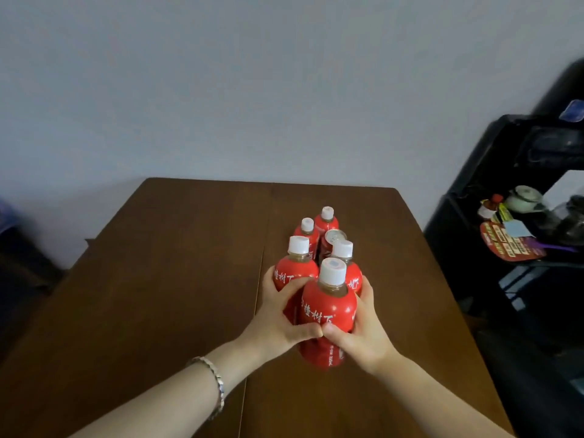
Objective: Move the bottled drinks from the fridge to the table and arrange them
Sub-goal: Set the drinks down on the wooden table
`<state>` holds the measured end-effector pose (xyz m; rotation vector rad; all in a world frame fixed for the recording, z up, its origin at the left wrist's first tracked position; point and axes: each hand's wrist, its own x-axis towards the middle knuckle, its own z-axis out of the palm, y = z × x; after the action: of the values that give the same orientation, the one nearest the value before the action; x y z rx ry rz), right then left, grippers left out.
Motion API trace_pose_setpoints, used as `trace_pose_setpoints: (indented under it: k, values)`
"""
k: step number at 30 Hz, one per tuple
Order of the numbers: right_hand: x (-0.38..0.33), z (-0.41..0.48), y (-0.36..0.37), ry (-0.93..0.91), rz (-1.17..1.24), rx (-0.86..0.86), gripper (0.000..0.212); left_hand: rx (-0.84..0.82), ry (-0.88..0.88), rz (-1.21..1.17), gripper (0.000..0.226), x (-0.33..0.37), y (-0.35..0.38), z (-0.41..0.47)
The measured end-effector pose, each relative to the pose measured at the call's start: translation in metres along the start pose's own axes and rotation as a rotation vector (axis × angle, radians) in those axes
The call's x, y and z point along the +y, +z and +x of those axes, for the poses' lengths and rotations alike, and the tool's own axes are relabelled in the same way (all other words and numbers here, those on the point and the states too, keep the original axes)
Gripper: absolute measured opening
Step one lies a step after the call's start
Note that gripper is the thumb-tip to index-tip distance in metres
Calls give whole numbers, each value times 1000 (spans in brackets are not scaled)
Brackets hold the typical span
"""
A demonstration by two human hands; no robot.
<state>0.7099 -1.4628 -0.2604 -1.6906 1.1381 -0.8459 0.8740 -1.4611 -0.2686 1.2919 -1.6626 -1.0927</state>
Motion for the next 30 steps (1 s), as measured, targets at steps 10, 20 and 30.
trace_pose_setpoints:
  k: [10, 20, 30]
  values:
    - [115, 137, 48, 73, -58, 39, 84, -133, -61, 11, 87, -136, -43, 118]
    - [184, 162, 71, 217, -174, -26, 94, -357, 58, 287, 86, -223, -59, 152]
    - [163, 203, 71, 273, -321, 128, 87, -225, -121, 268, 91, -204, -73, 178]
